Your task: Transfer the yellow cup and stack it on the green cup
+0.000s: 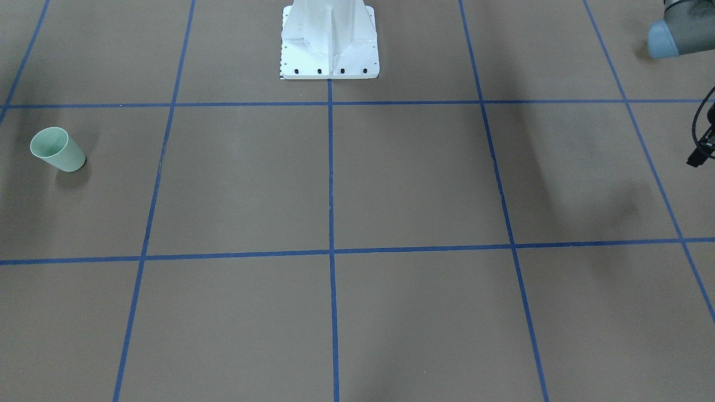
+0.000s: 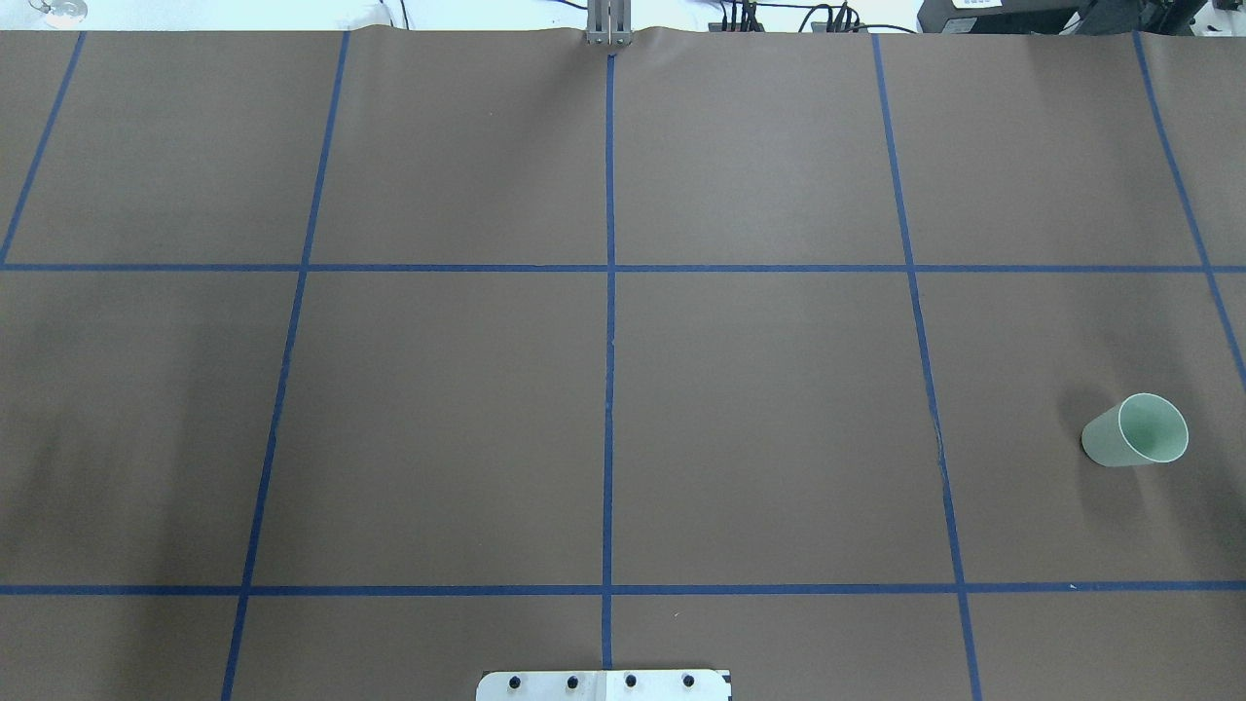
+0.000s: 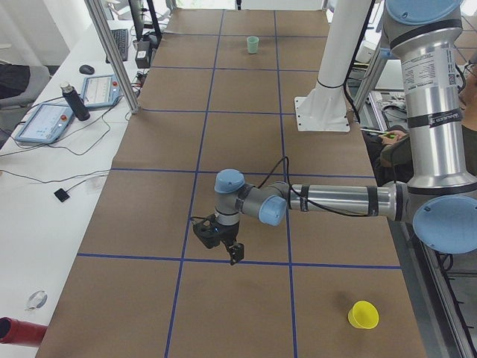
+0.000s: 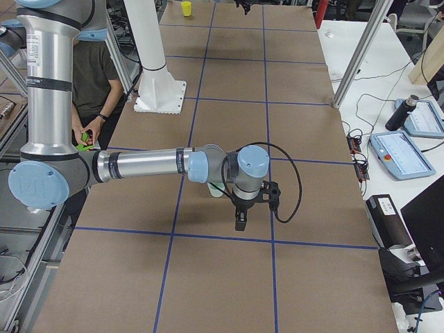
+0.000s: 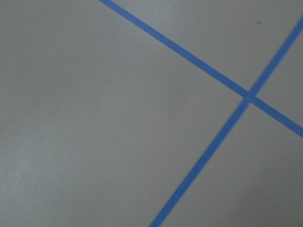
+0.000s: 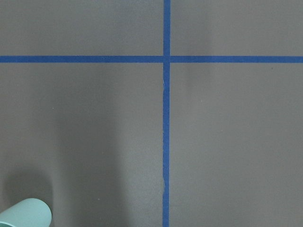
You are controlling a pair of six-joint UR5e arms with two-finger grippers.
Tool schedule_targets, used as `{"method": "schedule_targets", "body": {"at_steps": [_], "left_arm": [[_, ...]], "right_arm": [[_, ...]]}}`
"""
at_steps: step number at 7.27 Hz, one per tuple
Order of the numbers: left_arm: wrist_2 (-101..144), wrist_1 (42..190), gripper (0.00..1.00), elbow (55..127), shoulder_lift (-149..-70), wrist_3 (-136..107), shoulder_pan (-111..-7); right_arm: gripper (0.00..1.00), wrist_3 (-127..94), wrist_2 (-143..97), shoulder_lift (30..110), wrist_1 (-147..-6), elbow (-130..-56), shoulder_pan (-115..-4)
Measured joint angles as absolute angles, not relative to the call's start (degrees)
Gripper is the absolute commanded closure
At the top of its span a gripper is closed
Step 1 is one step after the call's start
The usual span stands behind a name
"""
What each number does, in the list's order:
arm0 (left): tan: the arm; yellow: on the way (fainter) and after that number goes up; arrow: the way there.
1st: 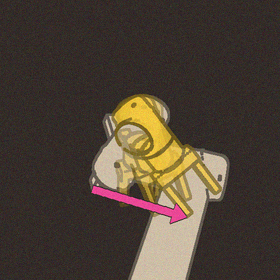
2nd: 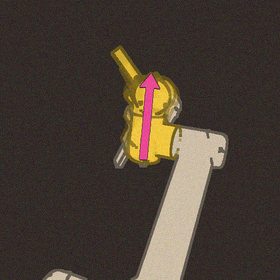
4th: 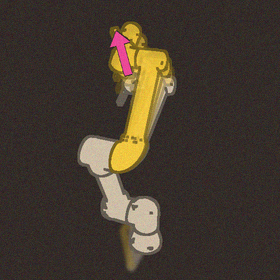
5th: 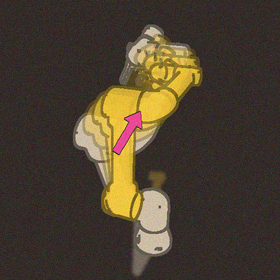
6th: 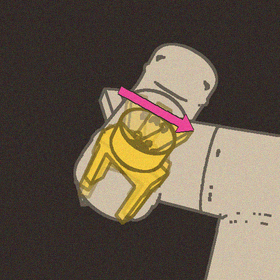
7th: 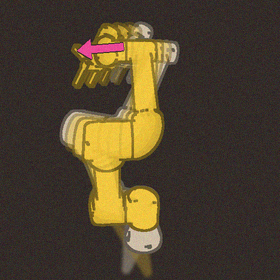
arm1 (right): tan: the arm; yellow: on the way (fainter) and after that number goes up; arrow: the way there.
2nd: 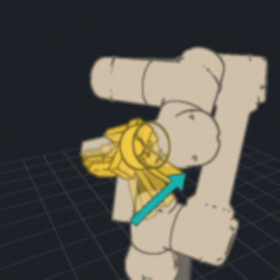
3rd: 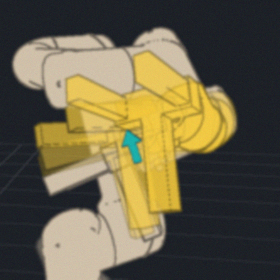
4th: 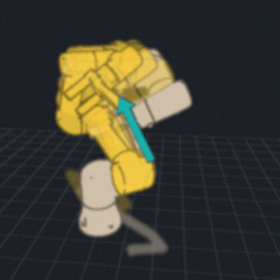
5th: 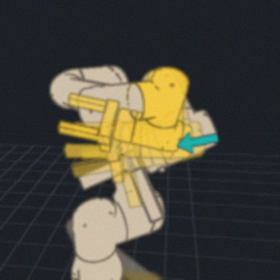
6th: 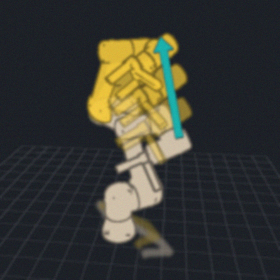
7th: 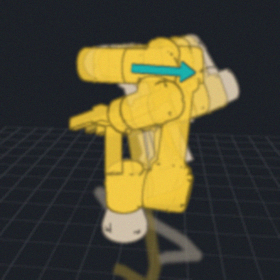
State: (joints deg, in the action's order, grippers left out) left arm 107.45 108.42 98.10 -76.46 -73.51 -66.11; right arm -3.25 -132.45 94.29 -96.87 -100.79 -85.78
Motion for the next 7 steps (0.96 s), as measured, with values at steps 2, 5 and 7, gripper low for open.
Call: {"method": "schedule_targets", "body": {"at_steps": [2, 5, 7], "left_arm": [[99.2, 108.2, 0.00, 98.1, -72.9, -91.2, -59.7], [92.3, 98.6, 0.03, 98.1, -69.2, -120.1, -48.7], [91.8, 89.1, 0.03, 99.5, -65.3, -132.0, -44.0]], "right_arm": [[0.00, -3.3, -132.5, 93.6, -96.8, -101.1, -85.3], [0.00, -3.2, -132.6, 92.8, -96.6, -103.1, -82.9], [0.00, -3.2, -132.6, 92.8, -96.6, -104.9, -80.8]]}}
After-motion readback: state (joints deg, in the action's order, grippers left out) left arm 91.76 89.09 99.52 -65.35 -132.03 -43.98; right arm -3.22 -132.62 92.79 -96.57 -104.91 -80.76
